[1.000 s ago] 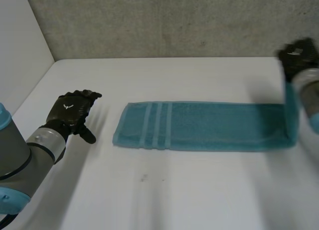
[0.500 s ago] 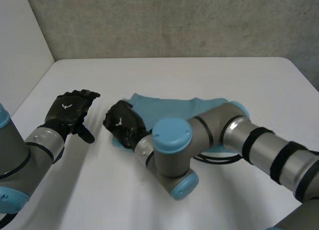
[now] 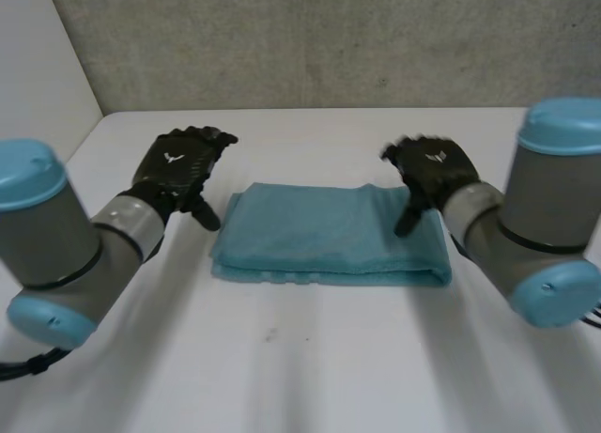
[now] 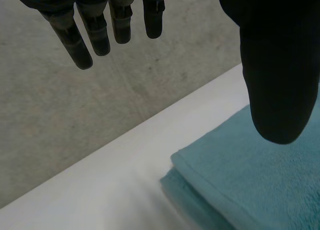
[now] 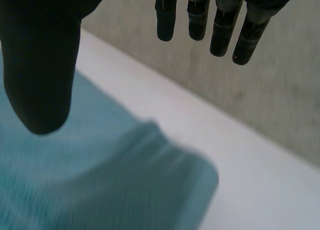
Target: Fold the laundry
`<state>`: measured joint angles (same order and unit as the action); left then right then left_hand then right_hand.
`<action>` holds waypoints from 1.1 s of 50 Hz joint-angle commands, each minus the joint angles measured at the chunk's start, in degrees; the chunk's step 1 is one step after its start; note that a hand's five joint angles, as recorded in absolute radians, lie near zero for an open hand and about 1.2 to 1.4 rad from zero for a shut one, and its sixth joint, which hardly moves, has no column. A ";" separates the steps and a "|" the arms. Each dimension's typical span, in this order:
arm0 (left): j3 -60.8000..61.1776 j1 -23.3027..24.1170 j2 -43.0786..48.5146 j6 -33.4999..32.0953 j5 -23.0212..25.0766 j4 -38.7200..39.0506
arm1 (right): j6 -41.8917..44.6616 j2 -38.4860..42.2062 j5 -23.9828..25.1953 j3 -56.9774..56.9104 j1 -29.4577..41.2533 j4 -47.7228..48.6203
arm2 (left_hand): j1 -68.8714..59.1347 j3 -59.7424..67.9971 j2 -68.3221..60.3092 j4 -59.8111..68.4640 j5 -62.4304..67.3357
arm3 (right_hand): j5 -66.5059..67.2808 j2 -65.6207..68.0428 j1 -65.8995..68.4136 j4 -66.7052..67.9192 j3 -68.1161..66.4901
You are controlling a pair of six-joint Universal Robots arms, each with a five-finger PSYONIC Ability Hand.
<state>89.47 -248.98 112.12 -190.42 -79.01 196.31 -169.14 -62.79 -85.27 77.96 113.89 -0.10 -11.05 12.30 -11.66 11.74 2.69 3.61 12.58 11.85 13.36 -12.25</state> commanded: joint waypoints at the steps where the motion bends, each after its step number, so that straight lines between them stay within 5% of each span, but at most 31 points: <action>1: -13.26 1.22 11.62 -0.22 -0.10 -7.43 | -0.05 -0.67 4.67 10.71 -7.28 3.08 | -0.51 -0.74 0.10 -0.18 -1.13 | 3.03 4.06 4.79 3.27 -4.39; 10: -16.26 1.22 17.78 -0.30 -0.80 -8.31 | 0.21 0.39 5.20 16.60 -9.65 11.78 | -0.51 -0.74 0.10 -0.18 -1.13 | 19.66 20.69 21.42 19.91 -21.02; 18: -11.43 1.13 16.55 -0.30 -0.97 -8.67 | 1.62 4.43 5.29 15.20 -11.23 13.72 | -0.51 -0.74 0.10 -0.18 -1.13 | 66.37 67.39 68.13 66.61 -67.73; 31: 1.05 2.45 3.73 -0.30 -4.22 -8.75 | 9.71 1.89 4.67 4.23 -11.16 8.02 | -0.51 -0.74 0.10 -0.18 -1.13 | 66.39 67.42 68.15 66.64 -67.75; 42: 6.33 1.13 -4.80 -0.13 -5.19 -8.40 | 9.18 8.89 5.55 -14.93 13.70 5.20 | 0.33 -1.58 0.94 -1.02 -1.97 | 66.39 67.42 68.15 66.64 -67.75; 49: 6.51 -3.53 -7.53 0.58 -6.51 -8.31 | 9.09 18.13 9.86 -18.02 22.07 5.02 | 0.66 -1.92 1.28 -1.36 -2.30 | 66.39 67.42 68.15 66.64 -67.75; 55: 5.28 -3.71 -6.92 0.58 -6.34 -8.23 | 8.74 20.26 8.11 -19.95 22.87 5.02 | 0.66 -1.92 1.28 -1.36 -2.30 | 66.39 67.42 68.15 66.64 -67.75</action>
<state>95.92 -252.01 104.58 -189.94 -85.46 188.02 -159.94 -44.62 -76.08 59.45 136.03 4.92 -11.05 12.30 -11.66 11.74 2.68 55.63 67.54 55.16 68.31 -67.63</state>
